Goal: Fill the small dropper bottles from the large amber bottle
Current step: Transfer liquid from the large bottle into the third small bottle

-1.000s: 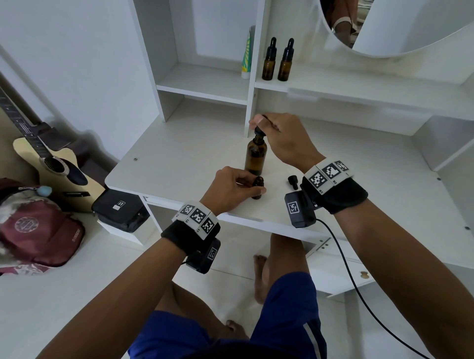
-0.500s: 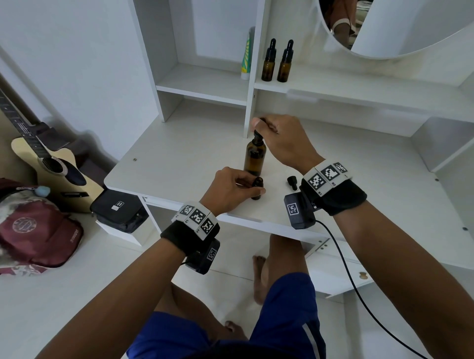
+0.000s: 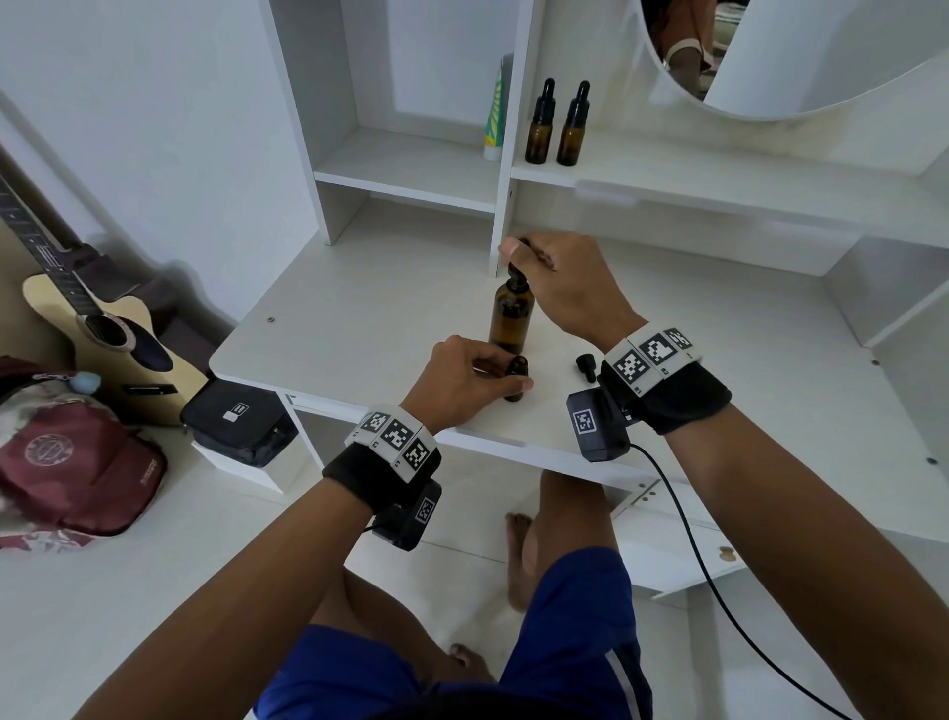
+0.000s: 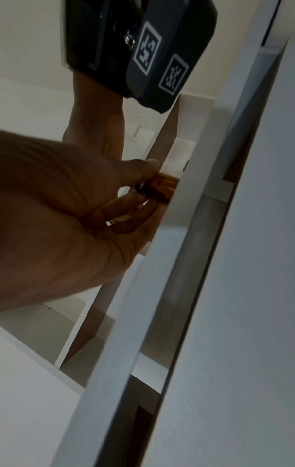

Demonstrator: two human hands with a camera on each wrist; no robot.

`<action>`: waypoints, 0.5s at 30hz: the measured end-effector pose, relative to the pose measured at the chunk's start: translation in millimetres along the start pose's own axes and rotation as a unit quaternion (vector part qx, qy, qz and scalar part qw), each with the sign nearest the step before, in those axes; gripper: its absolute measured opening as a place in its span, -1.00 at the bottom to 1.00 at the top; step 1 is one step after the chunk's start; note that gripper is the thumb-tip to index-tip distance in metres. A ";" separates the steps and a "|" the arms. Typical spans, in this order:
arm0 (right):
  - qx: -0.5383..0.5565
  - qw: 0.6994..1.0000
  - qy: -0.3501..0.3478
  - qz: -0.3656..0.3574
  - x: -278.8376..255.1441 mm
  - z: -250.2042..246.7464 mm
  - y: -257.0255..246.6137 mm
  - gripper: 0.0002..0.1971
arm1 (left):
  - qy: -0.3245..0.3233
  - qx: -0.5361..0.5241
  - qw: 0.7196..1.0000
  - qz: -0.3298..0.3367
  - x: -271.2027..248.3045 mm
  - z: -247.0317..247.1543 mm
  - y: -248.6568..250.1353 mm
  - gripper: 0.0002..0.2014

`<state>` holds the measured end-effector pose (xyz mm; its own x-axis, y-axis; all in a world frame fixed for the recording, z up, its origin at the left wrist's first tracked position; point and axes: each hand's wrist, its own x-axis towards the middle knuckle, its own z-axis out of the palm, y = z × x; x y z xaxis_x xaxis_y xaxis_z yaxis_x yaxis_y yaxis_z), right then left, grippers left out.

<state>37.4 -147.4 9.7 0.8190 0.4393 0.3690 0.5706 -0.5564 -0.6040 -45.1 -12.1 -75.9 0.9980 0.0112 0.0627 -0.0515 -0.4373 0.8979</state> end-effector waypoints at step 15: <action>-0.003 1.000 0.013 -0.005 -0.6 0.9 1.2 -0.53 | 0.002 0.006 1.000 -0.001 0.6 0.4 0.0 -0.74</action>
<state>37.5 -147.7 8.2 0.8144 0.4267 0.3933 0.5792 -0.5561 -0.5961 -44.5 -12.4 -76.0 0.9979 0.0150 0.0630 -0.0496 -0.4478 0.8927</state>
